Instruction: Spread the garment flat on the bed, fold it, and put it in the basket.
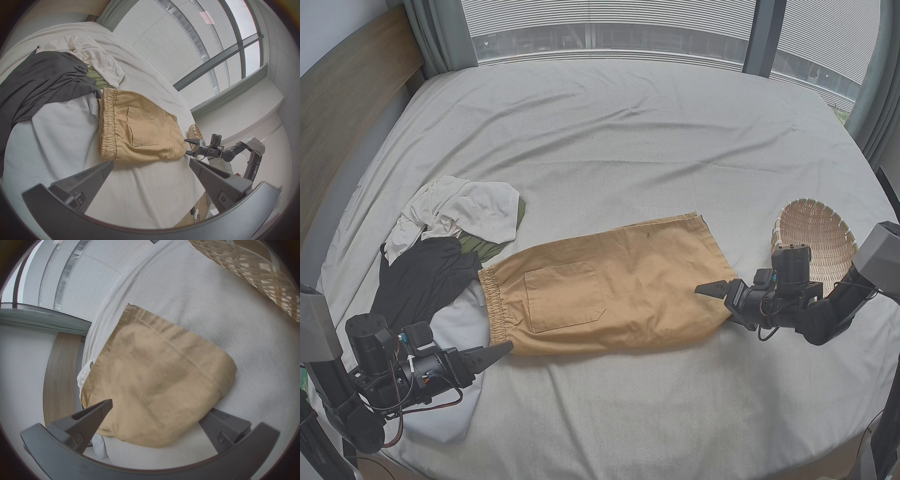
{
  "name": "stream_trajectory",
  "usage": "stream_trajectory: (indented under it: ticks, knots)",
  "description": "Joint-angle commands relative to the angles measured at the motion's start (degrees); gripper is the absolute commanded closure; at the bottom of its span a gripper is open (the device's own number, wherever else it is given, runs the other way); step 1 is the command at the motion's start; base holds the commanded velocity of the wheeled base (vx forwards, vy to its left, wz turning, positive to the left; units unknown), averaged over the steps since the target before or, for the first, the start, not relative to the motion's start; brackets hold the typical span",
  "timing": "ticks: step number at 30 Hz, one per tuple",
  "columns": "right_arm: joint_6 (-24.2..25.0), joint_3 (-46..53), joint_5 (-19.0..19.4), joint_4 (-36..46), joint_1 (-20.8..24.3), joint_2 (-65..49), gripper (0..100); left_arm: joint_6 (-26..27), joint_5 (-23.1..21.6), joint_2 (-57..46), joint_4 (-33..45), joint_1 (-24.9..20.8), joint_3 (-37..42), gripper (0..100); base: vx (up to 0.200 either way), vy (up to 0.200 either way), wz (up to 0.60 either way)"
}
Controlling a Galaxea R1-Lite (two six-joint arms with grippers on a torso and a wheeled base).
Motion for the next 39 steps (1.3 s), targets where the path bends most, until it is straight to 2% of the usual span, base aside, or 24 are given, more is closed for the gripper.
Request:
stream_trajectory:
  ticks: [1,5,6,9,14,15,19,28,31,39]
  knots:
    - [1.47,-0.59,0.02,-2.18,0.26,2.56,0,-0.05,0.39,0.07,-0.08,0.03,-0.21,0,0.000,0.000,0.00]
    - [1.65,-0.86,-0.16,-5.96,0.43,4.23,0,-0.05,1.18,0.07,-0.08,0.03,-0.47,0,0.000,0.000,0.00]
    - [1.74,-0.95,-1.48,-8.25,0.52,5.28,0,-0.05,1.27,-0.02,-0.08,0.03,-0.74,0,0.000,0.000,0.00]
    - [1.91,-1.82,-3.68,-8.78,1.22,7.13,0,-0.05,1.27,-0.10,-0.08,0.03,-0.74,0,0.000,0.000,0.00]
    - [2.18,-1.91,-4.38,-8.86,1.75,7.57,0,-0.14,1.45,0.07,-0.08,0.12,-1.09,0,0.000,0.000,0.00]
    - [2.26,-1.82,-4.47,-9.04,1.93,7.57,100,-0.23,2.41,0.07,-0.08,0.21,-1.26,0,0.000,0.000,0.00]
    - [2.26,-1.03,-4.99,-12.20,2.37,7.65,100,-0.58,3.91,0.25,0.01,0.21,-1.62,0,0.000,0.000,0.00]
    - [1.91,4.59,-5.87,-21.43,3.51,9.06,100,-0.67,3.99,1.22,0.01,1.09,-1.88,0,0.000,0.000,0.00]
    - [1.30,6.96,-7.37,-21.78,4.04,7.30,100,-0.67,3.99,1.39,0.01,1.09,-1.88,0,0.000,0.000,0.00]
    - [-2.66,14.17,-7.54,-21.52,3.24,0.36,100,-0.84,3.99,3.15,0.01,1.53,-2.76,0,0.000,0.000,0.00]
